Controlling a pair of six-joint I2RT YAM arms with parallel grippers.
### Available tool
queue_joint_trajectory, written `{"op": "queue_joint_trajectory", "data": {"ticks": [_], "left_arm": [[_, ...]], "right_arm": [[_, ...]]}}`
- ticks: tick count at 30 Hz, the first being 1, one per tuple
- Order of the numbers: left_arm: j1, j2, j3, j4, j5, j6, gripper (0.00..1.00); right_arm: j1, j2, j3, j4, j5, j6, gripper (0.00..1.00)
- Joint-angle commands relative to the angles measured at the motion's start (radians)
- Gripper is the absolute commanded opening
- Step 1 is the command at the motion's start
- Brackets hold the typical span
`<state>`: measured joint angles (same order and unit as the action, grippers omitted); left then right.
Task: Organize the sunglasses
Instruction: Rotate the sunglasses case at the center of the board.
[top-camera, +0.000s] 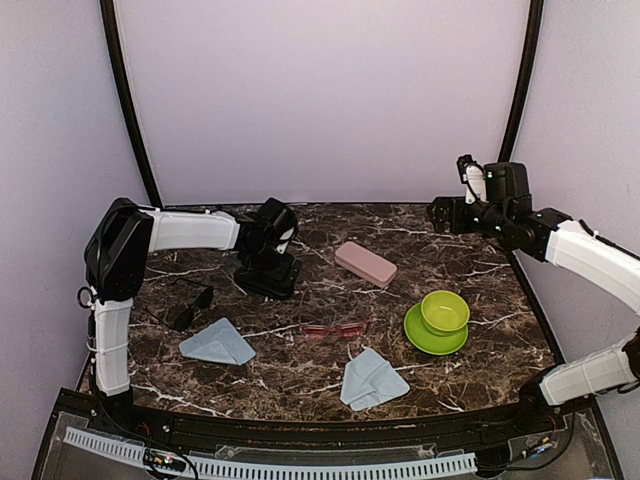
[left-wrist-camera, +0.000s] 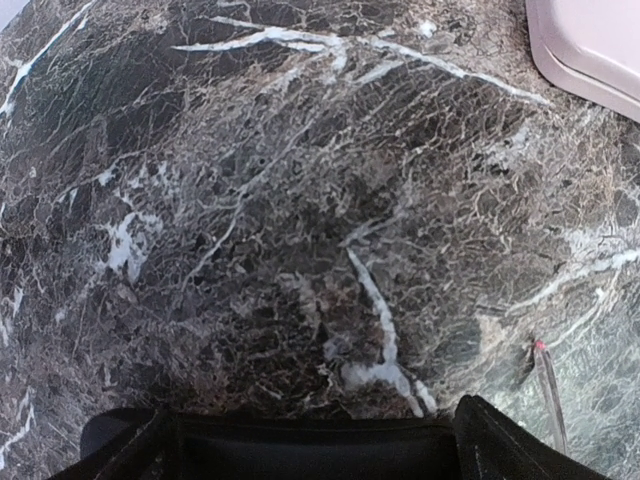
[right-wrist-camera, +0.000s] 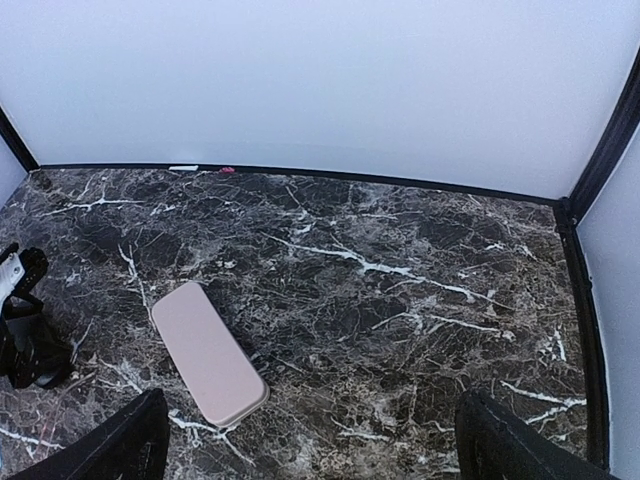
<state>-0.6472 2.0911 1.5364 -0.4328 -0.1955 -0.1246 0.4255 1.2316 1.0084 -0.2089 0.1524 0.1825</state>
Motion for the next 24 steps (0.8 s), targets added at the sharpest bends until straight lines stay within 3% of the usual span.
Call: {"op": "queue_joint_trajectory", "data": {"ticks": [1,7,24], "left_arm": [[-0.008,-0.003,0.02,-0.08,-0.041,0.022,0.97],[-0.016,-0.018,0.014,-0.149,-0.067,0.011,0.97],[-0.07,-0.164,-0.143,-0.091,-0.109,-0.052,0.99]], "right_arm": [[0.008,-0.006,-0.02,0.042,-0.003,0.012,1.0],[0.009,-0.016,-0.032,0.041,0.001,0.017,1.0],[0.009,-0.013,-0.067,0.059,-0.017,0.041,1.0]]}}
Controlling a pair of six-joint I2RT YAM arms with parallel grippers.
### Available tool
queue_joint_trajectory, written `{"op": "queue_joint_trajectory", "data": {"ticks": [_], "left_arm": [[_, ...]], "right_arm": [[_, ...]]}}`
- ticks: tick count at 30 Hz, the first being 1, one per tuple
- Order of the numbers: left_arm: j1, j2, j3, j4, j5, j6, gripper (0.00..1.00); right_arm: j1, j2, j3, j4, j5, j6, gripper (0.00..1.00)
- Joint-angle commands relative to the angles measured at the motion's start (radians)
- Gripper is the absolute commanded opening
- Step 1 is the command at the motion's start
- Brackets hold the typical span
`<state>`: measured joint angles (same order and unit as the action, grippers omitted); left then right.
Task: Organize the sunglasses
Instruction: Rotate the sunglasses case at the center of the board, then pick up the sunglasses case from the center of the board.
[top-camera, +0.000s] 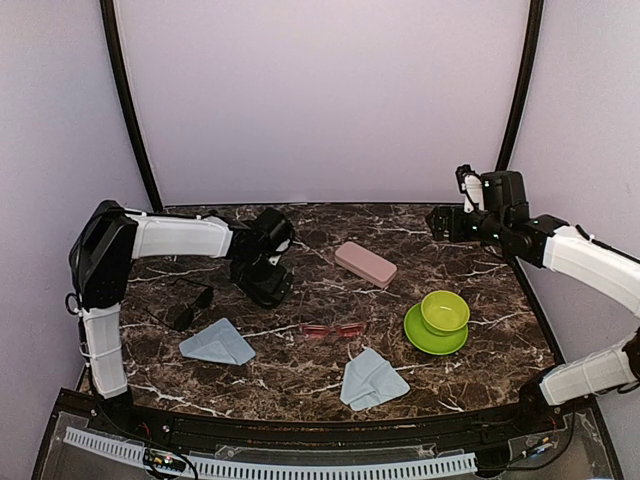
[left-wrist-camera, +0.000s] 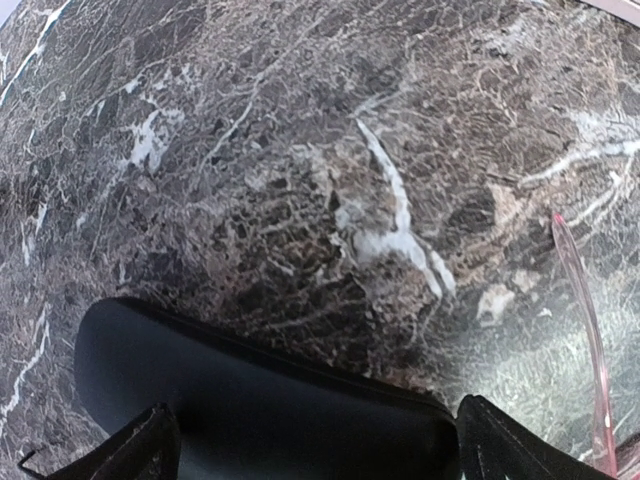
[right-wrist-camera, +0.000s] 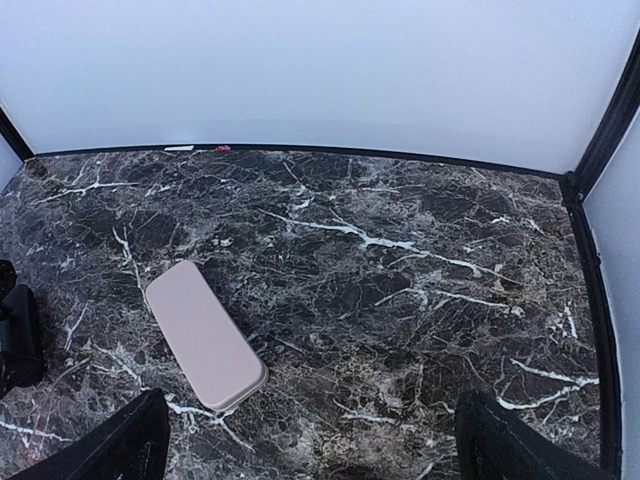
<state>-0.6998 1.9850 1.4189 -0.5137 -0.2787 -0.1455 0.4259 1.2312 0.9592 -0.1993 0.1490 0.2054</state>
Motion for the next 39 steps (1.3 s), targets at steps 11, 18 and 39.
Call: {"op": "queue_joint_trajectory", "data": {"ticks": [11,18,39], "left_arm": [[-0.026,-0.138,-0.137,0.036,-0.053,-0.114,0.99],[-0.029,-0.175,-0.175,0.034,-0.1,-0.135,0.99],[-0.028,-0.153,-0.245,0.125,-0.023,-0.284,0.99]], "right_arm": [[0.01,-0.016,-0.033,0.054,-0.023,0.026,1.0],[0.011,-0.001,-0.034,0.058,-0.032,0.034,1.0],[0.019,0.014,-0.043,0.069,-0.05,0.051,1.0]]}}
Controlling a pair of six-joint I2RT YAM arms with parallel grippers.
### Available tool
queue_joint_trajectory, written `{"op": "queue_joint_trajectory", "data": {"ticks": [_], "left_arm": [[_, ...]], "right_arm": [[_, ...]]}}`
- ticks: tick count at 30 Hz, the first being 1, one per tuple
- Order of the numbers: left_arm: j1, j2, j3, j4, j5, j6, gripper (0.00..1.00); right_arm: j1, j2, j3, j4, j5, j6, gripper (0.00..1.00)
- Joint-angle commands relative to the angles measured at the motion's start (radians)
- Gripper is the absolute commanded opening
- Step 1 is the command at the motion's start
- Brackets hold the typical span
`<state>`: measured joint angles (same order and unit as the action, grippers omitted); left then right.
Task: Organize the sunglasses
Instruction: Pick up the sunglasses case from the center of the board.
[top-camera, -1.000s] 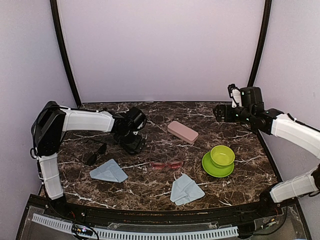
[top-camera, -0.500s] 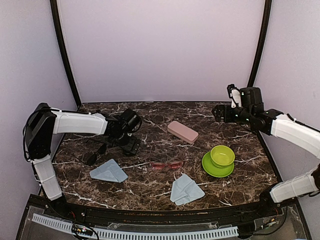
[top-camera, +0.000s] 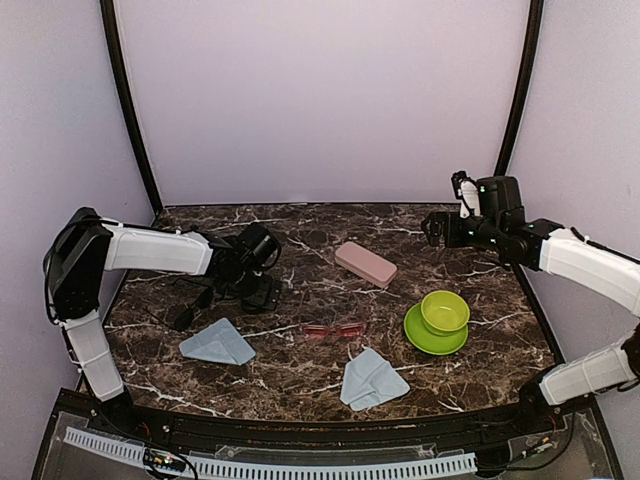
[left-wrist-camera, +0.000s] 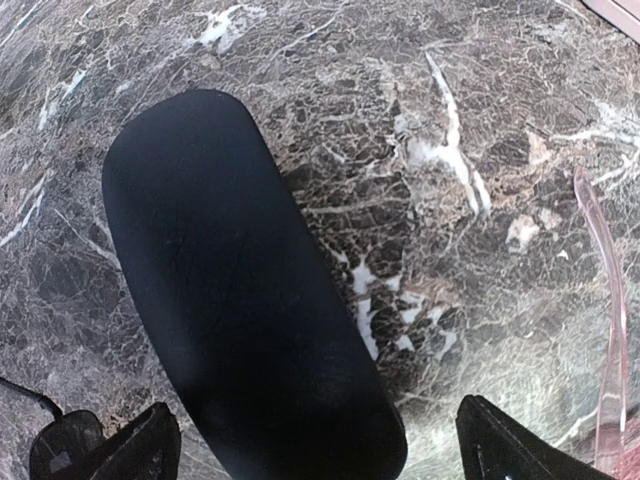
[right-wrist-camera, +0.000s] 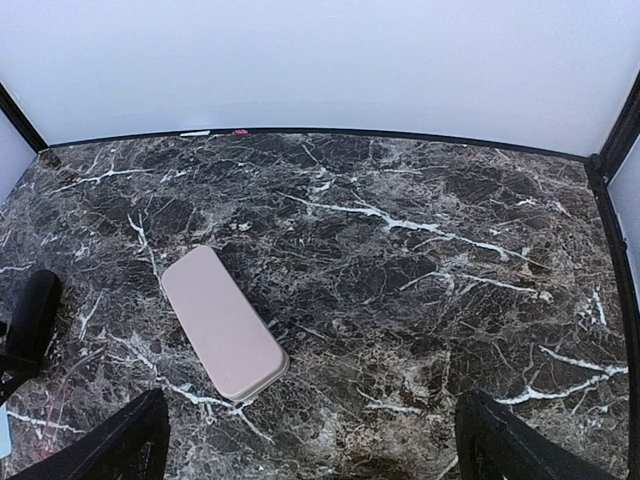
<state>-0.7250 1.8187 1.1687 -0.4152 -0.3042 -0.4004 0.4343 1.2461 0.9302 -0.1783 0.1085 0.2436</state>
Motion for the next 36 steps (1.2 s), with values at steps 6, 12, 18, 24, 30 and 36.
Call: {"op": "queue_joint_trajectory", "data": {"ticks": [6,12,18,24,30,36], "left_arm": [[0.011,0.06,0.022,0.046,-0.006,-0.028,0.96],[0.022,0.066,0.023,0.071,-0.006,-0.025,0.87],[0.027,0.071,0.027,0.078,-0.022,-0.02,0.77],[0.027,0.029,0.006,0.083,-0.045,-0.016,0.54],[0.027,-0.057,-0.039,0.077,-0.04,-0.003,0.33],[0.027,-0.196,-0.106,0.128,0.059,0.06,0.06]], "right_arm": [[0.011,0.002,-0.013,0.048,-0.015,0.016,1.0],[0.014,0.009,-0.018,0.053,-0.037,0.03,1.0],[0.02,0.015,-0.017,0.056,-0.047,0.042,1.0],[0.023,0.024,-0.011,0.056,-0.049,0.042,1.0],[0.03,0.038,-0.011,0.06,-0.062,0.048,1.0],[0.046,0.058,-0.003,0.081,-0.098,0.059,1.0]]}}
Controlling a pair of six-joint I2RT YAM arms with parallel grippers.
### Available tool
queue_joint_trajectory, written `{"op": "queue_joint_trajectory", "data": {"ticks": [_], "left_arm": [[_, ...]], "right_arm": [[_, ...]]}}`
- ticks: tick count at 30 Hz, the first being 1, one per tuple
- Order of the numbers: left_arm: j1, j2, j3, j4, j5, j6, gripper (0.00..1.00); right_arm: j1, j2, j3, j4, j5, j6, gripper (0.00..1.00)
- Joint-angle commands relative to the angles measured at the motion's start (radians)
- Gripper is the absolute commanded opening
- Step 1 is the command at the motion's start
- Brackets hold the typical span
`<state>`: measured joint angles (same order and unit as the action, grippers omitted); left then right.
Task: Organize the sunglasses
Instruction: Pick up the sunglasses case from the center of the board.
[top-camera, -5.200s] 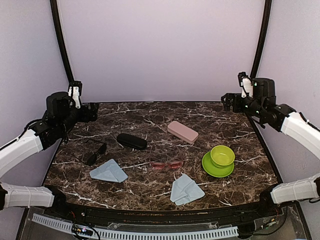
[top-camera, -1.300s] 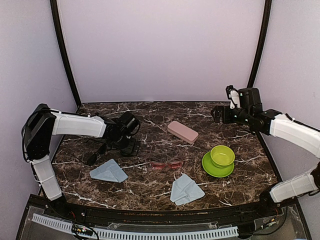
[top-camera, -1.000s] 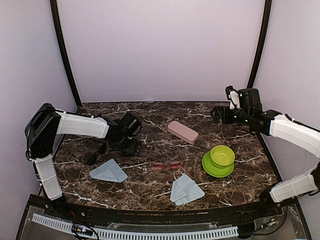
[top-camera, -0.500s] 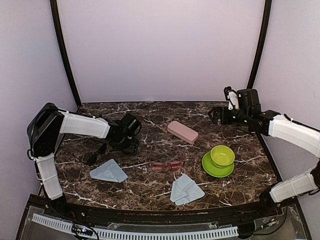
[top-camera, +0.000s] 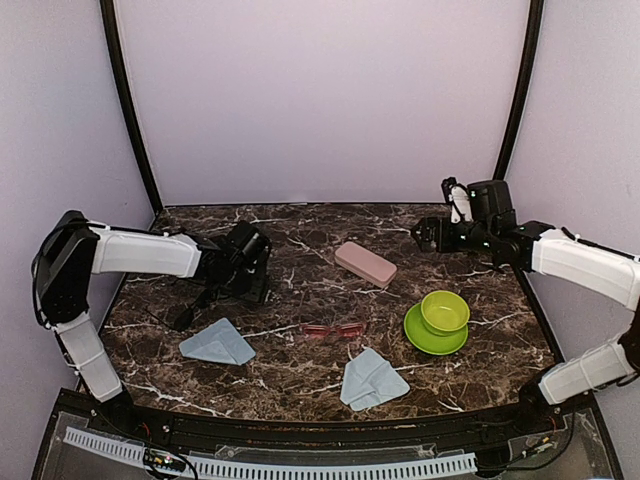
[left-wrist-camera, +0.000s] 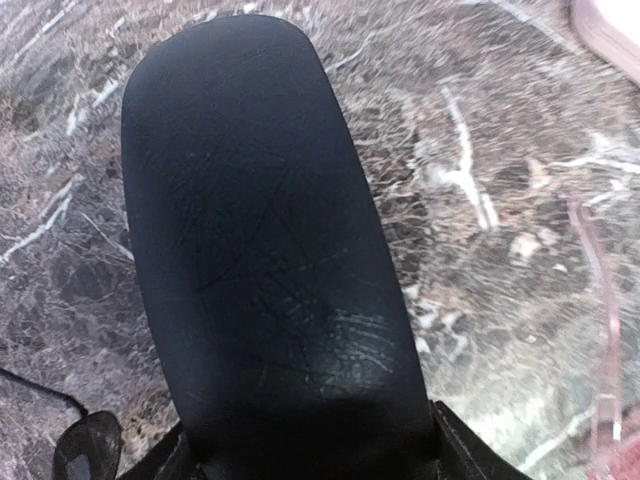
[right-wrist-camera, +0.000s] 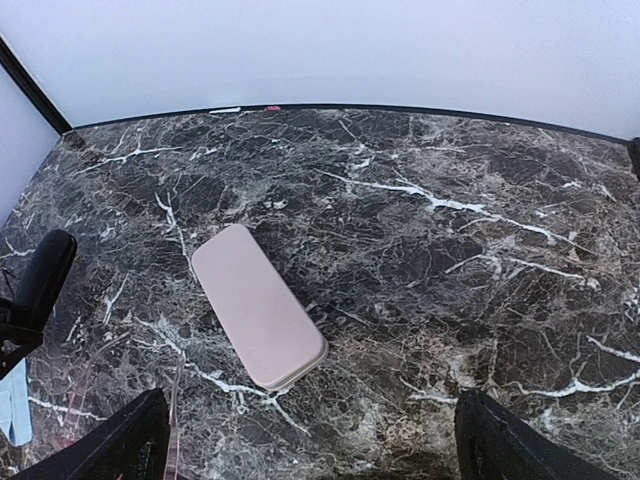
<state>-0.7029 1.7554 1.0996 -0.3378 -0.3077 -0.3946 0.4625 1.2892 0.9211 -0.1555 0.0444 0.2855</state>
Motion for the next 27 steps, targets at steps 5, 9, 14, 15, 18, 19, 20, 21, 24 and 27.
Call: {"op": "queue_joint_trajectory", "data": {"ticks": [5,9,14,15,18,19,20,21,24,27], "left_arm": [[0.005,-0.278,-0.117,0.214,0.276,0.119,0.0],[0.003,-0.349,-0.177,0.36,0.491,0.137,0.0],[-0.007,-0.365,-0.235,0.498,0.647,0.088,0.0],[-0.014,-0.367,-0.251,0.541,0.672,0.071,0.0],[-0.031,-0.365,-0.288,0.666,0.733,0.013,0.0],[-0.039,-0.362,-0.29,0.689,0.742,0.002,0.0],[-0.049,-0.358,-0.288,0.702,0.746,-0.001,0.0],[-0.06,-0.354,-0.284,0.705,0.747,0.002,0.0],[-0.086,-0.343,-0.275,0.724,0.76,0.009,0.0],[-0.105,-0.338,-0.279,0.759,0.778,-0.006,0.0]], "right_arm": [[0.045,0.046,0.014,0.131,-0.168,0.039,1.0],[0.065,0.091,0.02,0.228,-0.349,0.067,1.0],[0.096,0.16,0.046,0.343,-0.587,0.118,1.0],[0.1,0.169,0.041,0.383,-0.625,0.142,1.0],[0.118,0.196,0.018,0.525,-0.687,0.189,1.0],[0.126,0.208,0.014,0.557,-0.687,0.189,1.0],[0.131,0.219,0.013,0.583,-0.687,0.189,1.0],[0.135,0.229,0.011,0.603,-0.687,0.189,1.0],[0.15,0.248,-0.004,0.655,-0.687,0.189,1.0],[0.17,0.256,-0.011,0.687,-0.687,0.189,1.0]]}}
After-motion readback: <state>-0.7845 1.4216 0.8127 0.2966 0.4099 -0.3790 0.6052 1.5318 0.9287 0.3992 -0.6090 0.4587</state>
